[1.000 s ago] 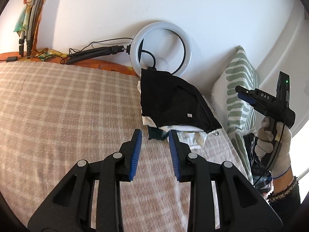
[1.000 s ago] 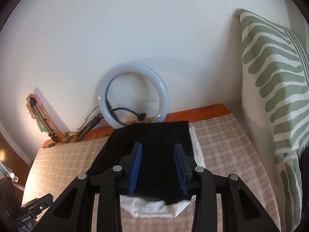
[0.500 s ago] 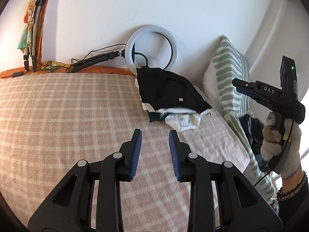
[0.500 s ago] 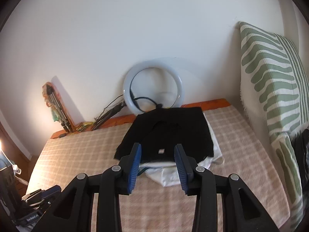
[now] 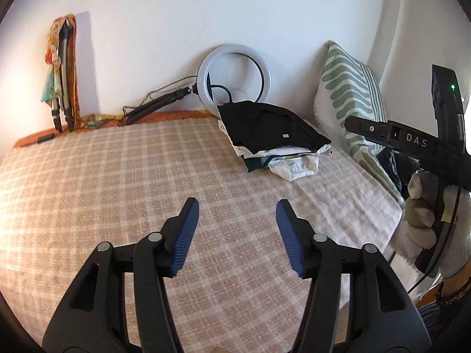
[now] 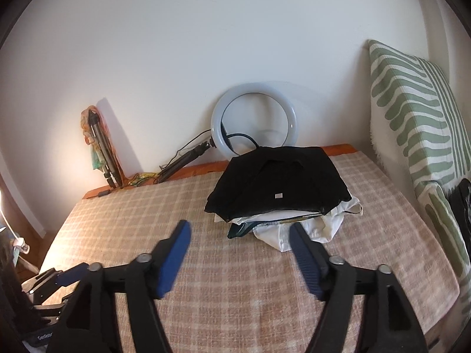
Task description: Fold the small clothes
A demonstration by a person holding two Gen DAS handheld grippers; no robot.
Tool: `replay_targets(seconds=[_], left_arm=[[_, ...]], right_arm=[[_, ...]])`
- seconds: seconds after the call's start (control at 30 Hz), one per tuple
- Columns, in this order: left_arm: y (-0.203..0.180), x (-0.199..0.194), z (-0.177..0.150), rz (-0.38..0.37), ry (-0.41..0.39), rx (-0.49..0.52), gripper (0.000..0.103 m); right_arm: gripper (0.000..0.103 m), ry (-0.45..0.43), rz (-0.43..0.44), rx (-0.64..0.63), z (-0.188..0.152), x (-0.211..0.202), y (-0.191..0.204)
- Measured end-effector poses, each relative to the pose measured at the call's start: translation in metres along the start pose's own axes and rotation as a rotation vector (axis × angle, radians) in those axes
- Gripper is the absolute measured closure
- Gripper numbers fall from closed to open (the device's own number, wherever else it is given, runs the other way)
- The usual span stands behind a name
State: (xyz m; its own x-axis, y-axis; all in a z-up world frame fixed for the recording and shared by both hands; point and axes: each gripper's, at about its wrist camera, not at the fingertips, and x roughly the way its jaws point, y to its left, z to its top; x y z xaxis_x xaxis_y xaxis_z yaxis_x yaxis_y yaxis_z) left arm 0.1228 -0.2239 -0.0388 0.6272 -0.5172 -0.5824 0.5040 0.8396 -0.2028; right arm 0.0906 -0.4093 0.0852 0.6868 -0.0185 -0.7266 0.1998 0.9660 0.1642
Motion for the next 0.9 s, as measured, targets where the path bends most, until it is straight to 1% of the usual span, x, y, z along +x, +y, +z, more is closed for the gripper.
replay_targets(seconds=[0.03, 0.07, 0.1, 0.17, 0.23, 0.3, 0.33, 0.53, 0.6, 0.67, 0.73, 0.9], left_arm=[[0.000, -0.001, -0.002, 0.009, -0.009, 0.010, 0.040], [0.000, -0.002, -0.003, 0.013, -0.012, 0.016, 0.035], [0.000, -0.002, -0.004, 0.015, -0.013, 0.018, 0.032], [-0.001, -0.001, -0.005, 0.020, -0.007, 0.028, 0.031], [-0.004, 0.000, -0.006, 0.035, -0.010, 0.052, 0.030], [-0.006, -0.001, -0.007, 0.047, -0.018, 0.068, 0.023], [-0.006, -0.002, -0.008, 0.049, -0.021, 0.072, 0.022], [-0.009, -0.005, -0.009, 0.083, -0.042, 0.111, 0.014], [-0.009, -0.007, -0.009, 0.090, -0.050, 0.119, 0.005], [-0.009, -0.008, -0.008, 0.118, -0.061, 0.117, 0.001], [-0.008, -0.008, -0.008, 0.144, -0.064, 0.110, 0.001], [-0.003, -0.005, -0.009, 0.152, -0.044, 0.094, 0.000]], right_arm=[[0.023, -0.005, -0.006, 0.002, -0.001, 0.000, 0.000], [0.022, -0.009, -0.011, 0.005, -0.003, 0.000, 0.001], [0.019, -0.009, -0.011, 0.007, -0.004, 0.001, 0.002], [0.015, -0.013, -0.017, 0.015, -0.008, 0.000, 0.002], [0.009, -0.017, -0.032, 0.022, -0.011, 0.001, 0.000], [0.003, -0.021, -0.046, 0.027, -0.013, 0.003, -0.002], [0.002, -0.025, -0.052, 0.031, -0.014, 0.003, -0.003], [0.000, -0.036, -0.081, 0.074, -0.016, 0.008, -0.015], [0.000, -0.042, -0.096, 0.093, -0.018, 0.009, -0.018], [0.000, -0.040, -0.107, 0.102, -0.019, 0.012, -0.020], [0.000, -0.036, -0.113, 0.106, -0.019, 0.014, -0.021], [0.000, -0.049, -0.136, 0.080, -0.022, 0.016, -0.015]])
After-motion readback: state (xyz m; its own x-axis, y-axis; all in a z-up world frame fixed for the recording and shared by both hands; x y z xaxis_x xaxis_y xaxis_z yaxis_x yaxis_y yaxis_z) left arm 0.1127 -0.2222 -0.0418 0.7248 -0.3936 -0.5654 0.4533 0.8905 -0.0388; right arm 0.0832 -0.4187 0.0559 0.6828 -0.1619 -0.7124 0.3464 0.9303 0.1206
